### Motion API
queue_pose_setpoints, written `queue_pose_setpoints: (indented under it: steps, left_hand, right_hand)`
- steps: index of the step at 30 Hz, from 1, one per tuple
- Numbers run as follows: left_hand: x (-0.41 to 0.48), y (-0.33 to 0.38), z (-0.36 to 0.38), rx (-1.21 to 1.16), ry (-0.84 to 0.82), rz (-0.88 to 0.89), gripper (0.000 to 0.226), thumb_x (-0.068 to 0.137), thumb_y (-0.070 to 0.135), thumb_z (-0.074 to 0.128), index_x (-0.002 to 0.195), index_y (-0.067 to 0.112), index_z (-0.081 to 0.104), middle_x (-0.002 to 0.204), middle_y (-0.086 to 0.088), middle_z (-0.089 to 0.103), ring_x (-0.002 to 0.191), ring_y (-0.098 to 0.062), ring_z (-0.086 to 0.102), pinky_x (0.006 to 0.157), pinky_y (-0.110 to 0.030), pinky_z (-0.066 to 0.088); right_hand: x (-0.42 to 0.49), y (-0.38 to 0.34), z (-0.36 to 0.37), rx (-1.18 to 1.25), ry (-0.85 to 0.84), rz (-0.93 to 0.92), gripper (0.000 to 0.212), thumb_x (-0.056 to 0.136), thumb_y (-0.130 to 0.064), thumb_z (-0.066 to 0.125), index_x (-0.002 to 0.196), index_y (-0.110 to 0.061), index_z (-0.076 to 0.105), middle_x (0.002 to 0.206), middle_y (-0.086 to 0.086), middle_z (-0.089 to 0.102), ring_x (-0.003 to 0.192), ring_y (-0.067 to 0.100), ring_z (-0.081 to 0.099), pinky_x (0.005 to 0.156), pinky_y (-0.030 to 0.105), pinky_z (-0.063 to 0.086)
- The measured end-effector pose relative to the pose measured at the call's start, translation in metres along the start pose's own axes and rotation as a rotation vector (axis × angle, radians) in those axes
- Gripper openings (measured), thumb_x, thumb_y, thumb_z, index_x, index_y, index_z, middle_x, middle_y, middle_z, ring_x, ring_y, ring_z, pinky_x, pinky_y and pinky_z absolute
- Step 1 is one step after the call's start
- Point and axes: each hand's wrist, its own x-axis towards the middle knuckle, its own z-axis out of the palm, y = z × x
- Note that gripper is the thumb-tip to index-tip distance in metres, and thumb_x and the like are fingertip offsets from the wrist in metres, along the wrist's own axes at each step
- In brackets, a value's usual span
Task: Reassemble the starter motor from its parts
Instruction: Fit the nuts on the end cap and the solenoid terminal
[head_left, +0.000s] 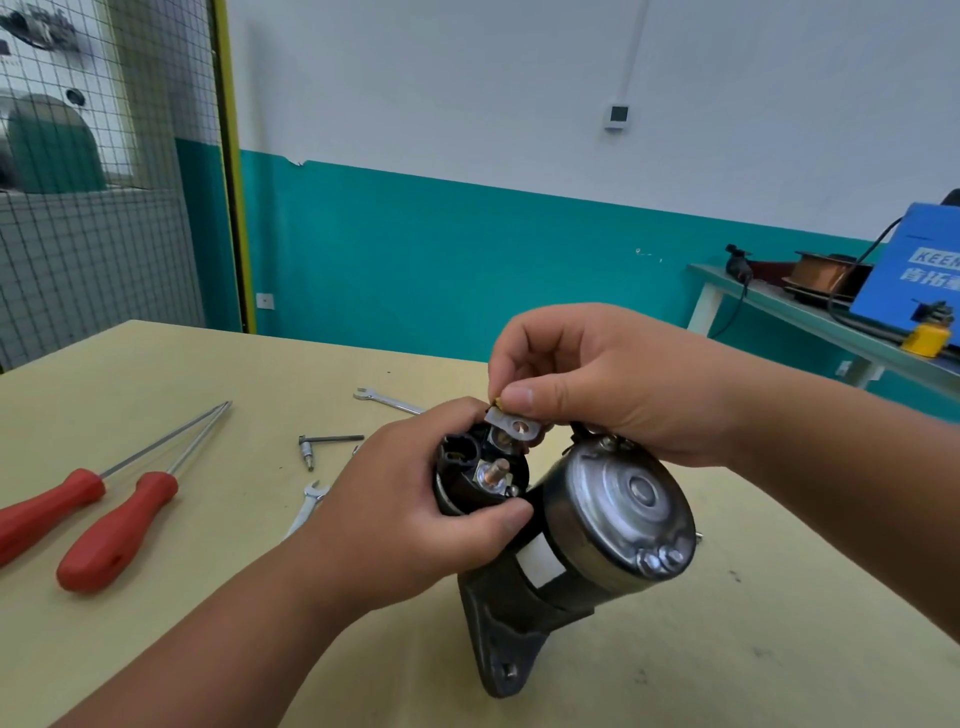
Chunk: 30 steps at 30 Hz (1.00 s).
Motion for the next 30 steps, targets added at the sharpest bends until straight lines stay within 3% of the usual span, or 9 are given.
queue_pose_setpoints:
  steps: [6, 11, 13, 17, 20, 22, 23, 27, 30]
  left_hand:
    - [0.001, -0.002, -0.001, -0.022, -0.021, -0.024, 0.040, 0.072, 0.056, 0.070, 0.111, 0.049, 0.063, 0.096, 0.017, 0.074, 0.092, -0.012, 0.071, 0.072, -0.026, 0.056]
    - [0.001, -0.003, -0.001, -0.028, -0.041, -0.046, 0.039, 0.073, 0.056, 0.070, 0.110, 0.048, 0.063, 0.096, 0.015, 0.073, 0.092, -0.014, 0.070, 0.072, -0.029, 0.056]
    - [0.001, -0.003, -0.002, -0.052, -0.055, -0.061, 0.039, 0.073, 0.056, 0.071, 0.110, 0.048, 0.064, 0.098, 0.015, 0.074, 0.095, -0.012, 0.071, 0.074, -0.029, 0.058]
    - [0.002, -0.005, 0.002, -0.163, 0.010, -0.066, 0.036, 0.073, 0.048, 0.071, 0.109, 0.050, 0.069, 0.101, 0.015, 0.076, 0.098, -0.009, 0.073, 0.077, -0.019, 0.057]
    - [0.003, -0.007, 0.009, -0.240, 0.080, -0.084, 0.039, 0.074, 0.044, 0.070, 0.113, 0.049, 0.067, 0.107, 0.009, 0.076, 0.103, -0.016, 0.074, 0.085, -0.032, 0.061]
    - [0.001, -0.006, 0.013, -0.256, 0.103, -0.091, 0.036, 0.075, 0.045, 0.068, 0.111, 0.049, 0.065, 0.105, 0.007, 0.074, 0.098, -0.018, 0.073, 0.080, -0.041, 0.061]
    - [0.000, -0.005, 0.014, -0.256, 0.112, -0.084, 0.035, 0.076, 0.045, 0.067, 0.110, 0.048, 0.064, 0.104, 0.006, 0.073, 0.096, -0.018, 0.073, 0.079, -0.040, 0.061]
    - [-0.001, -0.001, 0.017, -0.263, 0.142, -0.051, 0.029, 0.079, 0.046, 0.070, 0.107, 0.044, 0.064, 0.098, 0.004, 0.072, 0.090, -0.019, 0.072, 0.080, -0.040, 0.059]
    - [0.002, 0.001, 0.020, -0.258, 0.159, -0.065, 0.027, 0.076, 0.051, 0.073, 0.099, 0.039, 0.066, 0.091, 0.003, 0.069, 0.083, -0.021, 0.068, 0.075, -0.043, 0.057]
  right_hand:
    - [0.000, 0.001, 0.002, -0.098, 0.053, -0.036, 0.006, 0.090, -0.021, 0.070, 0.090, -0.026, 0.073, 0.080, -0.002, 0.068, 0.076, 0.015, 0.063, 0.075, 0.029, 0.055]
    - [-0.002, -0.006, 0.001, -0.333, 0.066, -0.038, 0.005, 0.090, -0.033, 0.068, 0.094, -0.033, 0.071, 0.085, 0.002, 0.070, 0.080, 0.024, 0.065, 0.084, 0.054, 0.055]
    - [-0.002, -0.011, 0.001, -0.437, 0.055, -0.042, 0.008, 0.093, -0.035, 0.066, 0.100, -0.038, 0.071, 0.088, 0.004, 0.070, 0.083, 0.031, 0.064, 0.080, 0.052, 0.054]
    - [-0.003, -0.013, 0.001, -0.529, 0.076, -0.026, 0.010, 0.100, -0.032, 0.066, 0.102, -0.042, 0.070, 0.088, -0.002, 0.072, 0.082, 0.023, 0.067, 0.076, 0.041, 0.054]
    - [-0.004, -0.010, 0.001, -0.458, 0.125, 0.017, 0.014, 0.101, -0.023, 0.066, 0.096, -0.036, 0.068, 0.089, 0.002, 0.071, 0.079, 0.023, 0.067, 0.082, 0.051, 0.056]
    - [-0.005, -0.012, 0.001, -0.385, 0.111, 0.047, 0.016, 0.101, -0.019, 0.067, 0.094, -0.033, 0.069, 0.085, 0.003, 0.070, 0.075, 0.019, 0.062, 0.083, 0.056, 0.055]
    - [-0.004, -0.014, 0.000, -0.354, 0.087, 0.063, 0.015, 0.101, -0.018, 0.067, 0.093, -0.031, 0.070, 0.082, 0.002, 0.068, 0.074, 0.017, 0.060, 0.081, 0.054, 0.055]
    - [0.000, -0.025, -0.001, -0.250, -0.033, 0.144, 0.013, 0.100, -0.013, 0.066, 0.093, -0.023, 0.072, 0.078, -0.001, 0.065, 0.068, 0.013, 0.059, 0.064, 0.028, 0.053]
    - [0.003, -0.028, -0.002, -0.135, -0.083, 0.226, 0.013, 0.100, -0.008, 0.065, 0.094, -0.017, 0.072, 0.080, 0.003, 0.067, 0.065, 0.013, 0.061, 0.063, 0.027, 0.053]
